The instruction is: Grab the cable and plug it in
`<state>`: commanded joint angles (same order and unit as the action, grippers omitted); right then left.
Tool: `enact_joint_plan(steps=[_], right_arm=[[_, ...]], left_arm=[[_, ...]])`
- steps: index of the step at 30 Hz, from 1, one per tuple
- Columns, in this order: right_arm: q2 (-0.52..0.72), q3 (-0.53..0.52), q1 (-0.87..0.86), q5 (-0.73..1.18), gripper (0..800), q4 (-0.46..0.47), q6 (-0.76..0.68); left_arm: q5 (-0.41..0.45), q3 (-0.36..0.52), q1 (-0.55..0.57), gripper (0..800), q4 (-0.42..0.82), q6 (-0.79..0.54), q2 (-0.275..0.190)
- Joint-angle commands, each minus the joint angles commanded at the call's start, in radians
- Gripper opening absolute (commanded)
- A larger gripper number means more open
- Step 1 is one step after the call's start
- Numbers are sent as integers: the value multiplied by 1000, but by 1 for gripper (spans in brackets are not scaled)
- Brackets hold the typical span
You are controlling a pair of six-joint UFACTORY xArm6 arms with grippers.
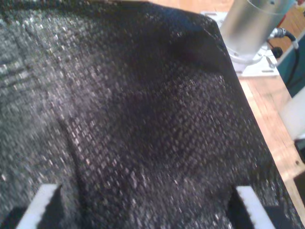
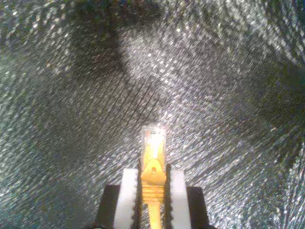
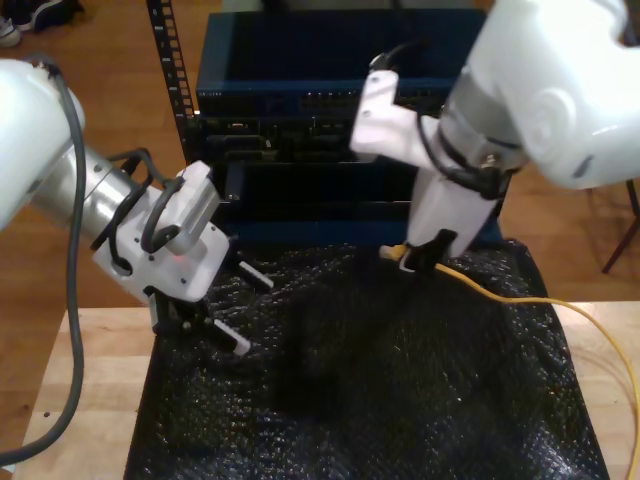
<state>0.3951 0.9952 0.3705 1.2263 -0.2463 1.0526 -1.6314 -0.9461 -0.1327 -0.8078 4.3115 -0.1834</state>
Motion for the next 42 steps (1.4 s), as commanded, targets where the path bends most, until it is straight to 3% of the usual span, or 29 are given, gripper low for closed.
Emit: enact_joint_plan(steps=[7,18,22,27,42], right_arm=[[77,-46,-41,32,13,-87,69],[126,-72,-44,40,13,-138,101],[130,-72,-44,48,12,-161,101],[130,-60,-44,44,13,-195,101],[100,3,-41,40,12,-203,101]], left_arm=[[-15,-38,43,798,-95,6,2],[-25,-58,101,798,-229,12,0],[-64,-68,103,797,-256,12,-2],[-101,-66,101,795,-270,11,-17],[-106,-58,98,770,-270,14,-23]])
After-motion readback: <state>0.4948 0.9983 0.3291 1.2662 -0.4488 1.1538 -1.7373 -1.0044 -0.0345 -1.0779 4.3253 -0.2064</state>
